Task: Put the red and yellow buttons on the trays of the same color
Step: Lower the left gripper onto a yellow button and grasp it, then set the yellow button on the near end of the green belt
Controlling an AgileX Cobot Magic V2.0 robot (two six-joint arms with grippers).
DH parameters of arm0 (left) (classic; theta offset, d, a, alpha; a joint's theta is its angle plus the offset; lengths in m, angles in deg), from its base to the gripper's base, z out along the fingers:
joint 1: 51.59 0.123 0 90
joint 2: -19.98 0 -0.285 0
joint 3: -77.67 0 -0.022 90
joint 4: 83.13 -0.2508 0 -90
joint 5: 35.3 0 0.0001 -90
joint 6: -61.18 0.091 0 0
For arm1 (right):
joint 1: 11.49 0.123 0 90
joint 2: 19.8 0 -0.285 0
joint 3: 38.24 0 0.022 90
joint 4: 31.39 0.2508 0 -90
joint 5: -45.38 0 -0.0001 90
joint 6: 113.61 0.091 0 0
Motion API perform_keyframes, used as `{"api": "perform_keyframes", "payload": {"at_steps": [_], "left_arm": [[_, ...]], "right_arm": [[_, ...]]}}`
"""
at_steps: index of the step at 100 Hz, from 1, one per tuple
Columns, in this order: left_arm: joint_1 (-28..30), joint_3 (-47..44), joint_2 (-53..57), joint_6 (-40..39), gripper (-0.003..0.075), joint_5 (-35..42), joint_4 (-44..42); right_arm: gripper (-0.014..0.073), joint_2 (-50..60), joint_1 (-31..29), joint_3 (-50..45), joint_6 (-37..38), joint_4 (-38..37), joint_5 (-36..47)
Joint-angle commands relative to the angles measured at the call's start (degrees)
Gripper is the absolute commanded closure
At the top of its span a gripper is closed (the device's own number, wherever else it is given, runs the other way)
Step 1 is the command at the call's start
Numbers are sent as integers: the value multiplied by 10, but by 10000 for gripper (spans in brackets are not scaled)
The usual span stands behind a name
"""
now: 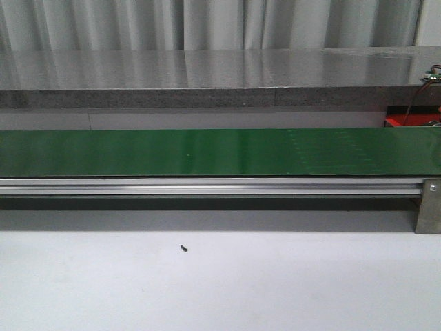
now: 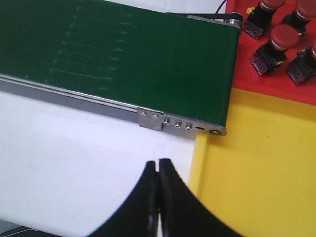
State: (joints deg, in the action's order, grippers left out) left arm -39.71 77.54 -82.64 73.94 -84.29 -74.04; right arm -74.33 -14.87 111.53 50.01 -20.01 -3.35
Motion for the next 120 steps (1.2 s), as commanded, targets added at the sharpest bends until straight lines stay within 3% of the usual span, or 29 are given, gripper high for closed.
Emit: {"api": "perform_keyframes", "payload": {"at_steps": [1, 19, 77, 86, 106, 120], "left_arm": [[-5, 3, 28, 1, 532, 44, 7], [-5, -22, 28, 1, 532, 97, 4], [-5, -28, 1, 3, 513, 105, -12], [-5, -28, 1, 3, 449, 105, -12], [-5, -28, 3, 3, 213, 100, -8], [-5, -25, 16, 3, 180, 99, 2]], "right_arm": [[662, 4, 0, 14, 0, 8, 31], [662, 4, 0, 14, 0, 8, 31], [662, 4, 0, 14, 0, 8, 31], [662, 4, 0, 14, 0, 8, 31], [662, 4, 0, 14, 0, 8, 31], [662, 4, 0, 14, 0, 8, 31]]}}
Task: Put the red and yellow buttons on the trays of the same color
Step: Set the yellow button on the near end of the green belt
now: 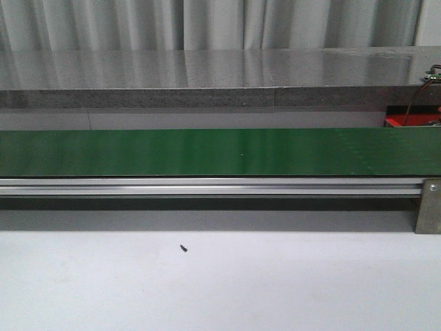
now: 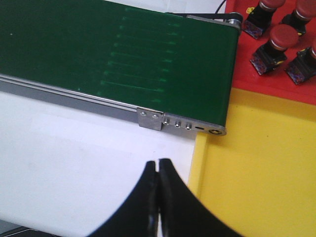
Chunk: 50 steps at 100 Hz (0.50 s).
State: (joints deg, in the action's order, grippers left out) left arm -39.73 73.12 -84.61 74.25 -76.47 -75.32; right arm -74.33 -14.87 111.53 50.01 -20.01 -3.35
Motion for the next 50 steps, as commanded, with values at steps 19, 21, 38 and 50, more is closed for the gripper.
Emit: {"api": "perform_keyframes", "payload": {"at_steps": [19, 21, 38, 50], "left_arm": [[-5, 45, 73, 0, 181, 19, 16], [-5, 49, 76, 0, 183, 18, 16], [-5, 86, 95, -1, 183, 12, 17], [8, 112, 95, -1, 183, 27, 14]], "right_arm": [[662, 4, 0, 14, 0, 8, 31], [662, 4, 0, 14, 0, 8, 31], [662, 4, 0, 14, 0, 8, 31], [662, 4, 0, 14, 0, 8, 31]]}}
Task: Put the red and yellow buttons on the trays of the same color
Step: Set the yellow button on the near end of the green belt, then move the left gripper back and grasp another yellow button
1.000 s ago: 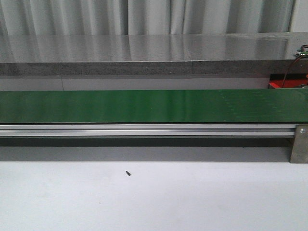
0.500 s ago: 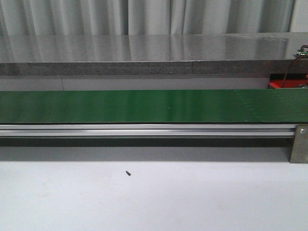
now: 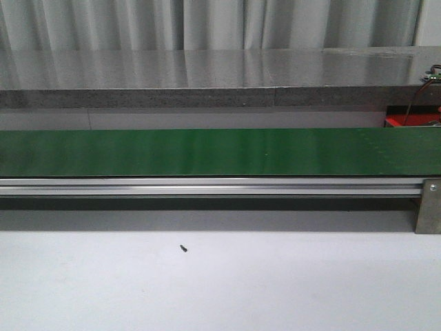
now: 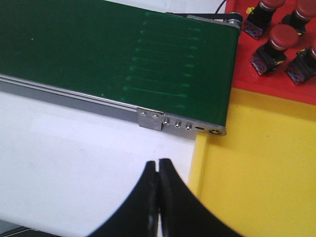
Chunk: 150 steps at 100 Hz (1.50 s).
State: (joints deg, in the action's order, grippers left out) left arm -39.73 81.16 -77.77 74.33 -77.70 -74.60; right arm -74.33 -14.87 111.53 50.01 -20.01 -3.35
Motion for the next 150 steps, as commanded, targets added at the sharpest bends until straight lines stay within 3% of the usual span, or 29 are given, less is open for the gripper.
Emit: {"api": "perform_keyframes", "payload": {"at_steps": [1, 31, 68, 150], "left_arm": [[9, 33, 26, -2, 183, 42, 7], [102, 41, 3, -7, 183, 89, 7], [199, 75, -104, -7, 183, 89, -4], [215, 164, -271, -7, 183, 94, -19]], "right_arm": [[662, 4, 0, 14, 0, 8, 31], [662, 4, 0, 14, 0, 8, 31], [662, 4, 0, 14, 0, 8, 31], [662, 4, 0, 14, 0, 8, 31]]}}
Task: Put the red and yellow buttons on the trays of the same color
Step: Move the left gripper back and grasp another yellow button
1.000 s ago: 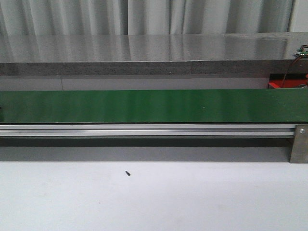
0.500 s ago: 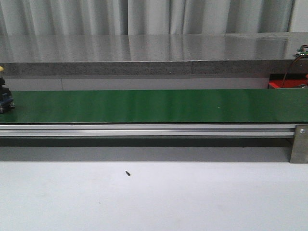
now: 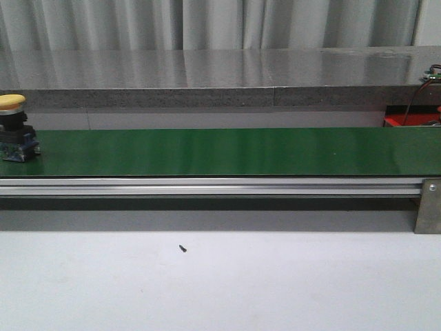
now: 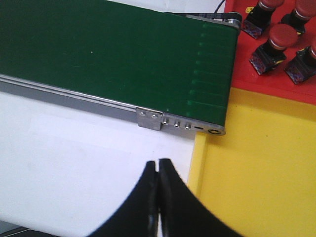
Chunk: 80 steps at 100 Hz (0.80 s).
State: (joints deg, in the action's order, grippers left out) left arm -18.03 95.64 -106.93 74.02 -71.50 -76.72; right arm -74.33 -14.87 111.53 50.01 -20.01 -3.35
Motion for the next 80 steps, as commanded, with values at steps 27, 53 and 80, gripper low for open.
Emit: {"api": "perform_keyframes", "payload": {"at_steps": [27, 53, 80], "left_arm": [[-2, 21, -19, -4, 183, 42, 4], [-11, 32, -31, -4, 183, 71, 4], [-19, 32, -31, -4, 184, 89, 4]], "right_arm": [[662, 4, 0, 14, 0, 8, 31], [662, 4, 0, 14, 0, 8, 31], [662, 4, 0, 14, 0, 8, 31]]}}
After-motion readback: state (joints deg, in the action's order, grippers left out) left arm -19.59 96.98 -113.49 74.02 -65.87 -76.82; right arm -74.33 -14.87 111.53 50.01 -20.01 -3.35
